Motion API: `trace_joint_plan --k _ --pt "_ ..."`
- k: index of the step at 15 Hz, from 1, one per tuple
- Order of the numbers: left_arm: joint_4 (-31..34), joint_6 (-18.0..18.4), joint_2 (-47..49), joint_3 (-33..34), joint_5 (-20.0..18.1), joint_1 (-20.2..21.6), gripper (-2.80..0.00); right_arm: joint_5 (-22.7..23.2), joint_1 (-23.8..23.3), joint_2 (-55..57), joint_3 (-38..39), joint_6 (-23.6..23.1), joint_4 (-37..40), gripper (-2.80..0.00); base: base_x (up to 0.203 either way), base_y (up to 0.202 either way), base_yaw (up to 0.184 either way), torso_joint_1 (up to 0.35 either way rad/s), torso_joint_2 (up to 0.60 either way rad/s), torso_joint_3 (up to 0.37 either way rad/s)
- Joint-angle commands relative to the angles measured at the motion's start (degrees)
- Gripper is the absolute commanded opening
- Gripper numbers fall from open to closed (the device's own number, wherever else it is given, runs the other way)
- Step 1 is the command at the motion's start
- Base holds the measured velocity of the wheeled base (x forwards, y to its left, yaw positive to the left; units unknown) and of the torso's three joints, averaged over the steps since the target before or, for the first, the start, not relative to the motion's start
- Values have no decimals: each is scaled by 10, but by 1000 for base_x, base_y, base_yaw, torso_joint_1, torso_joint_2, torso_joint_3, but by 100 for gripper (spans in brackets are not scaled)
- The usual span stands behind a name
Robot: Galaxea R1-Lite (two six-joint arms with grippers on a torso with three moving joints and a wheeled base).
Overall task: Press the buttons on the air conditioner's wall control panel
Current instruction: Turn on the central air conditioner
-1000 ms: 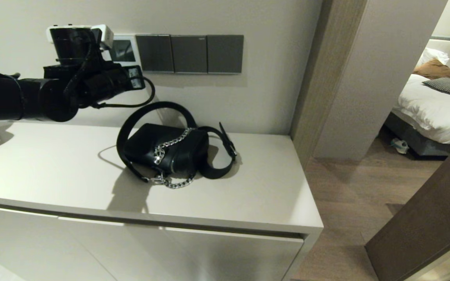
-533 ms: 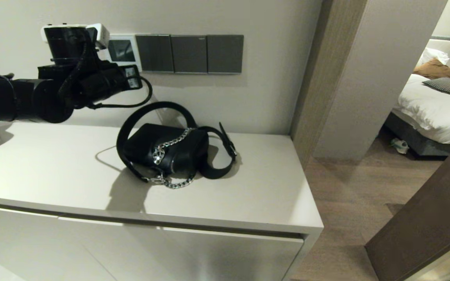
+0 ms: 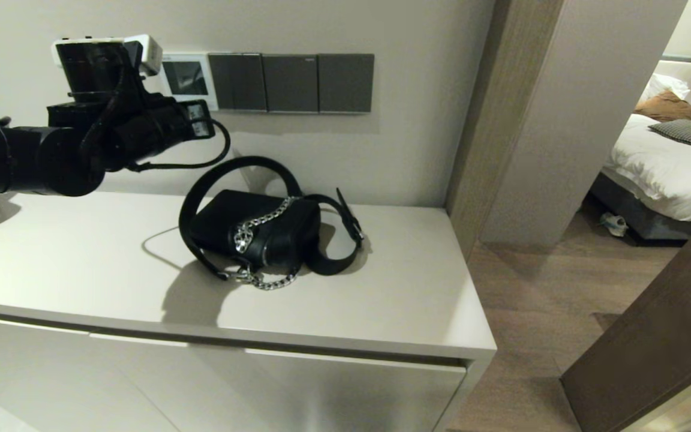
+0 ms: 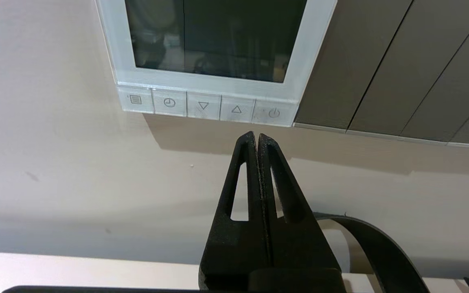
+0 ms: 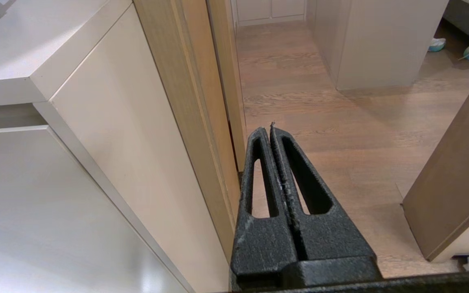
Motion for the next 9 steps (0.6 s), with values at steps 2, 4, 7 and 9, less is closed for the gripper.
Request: trace_joint_plan --k 2,4,7,9 --pt "1 0 4 -7 0 -2 -280 0 0 1 1 0 0 -280 0 0 0 0 0 0" --pt "2 0 5 -14 0 -5 -280 0 0 1 1 0 0 -280 0 0 0 0 0 0" --pt "5 0 13 -27 0 -10 -280 0 0 1 1 0 0 -280 0 0 0 0 0 0" --pt "4 0 23 -28 0 -10 -280 0 0 1 1 0 0 -280 0 0 0 0 0 0"
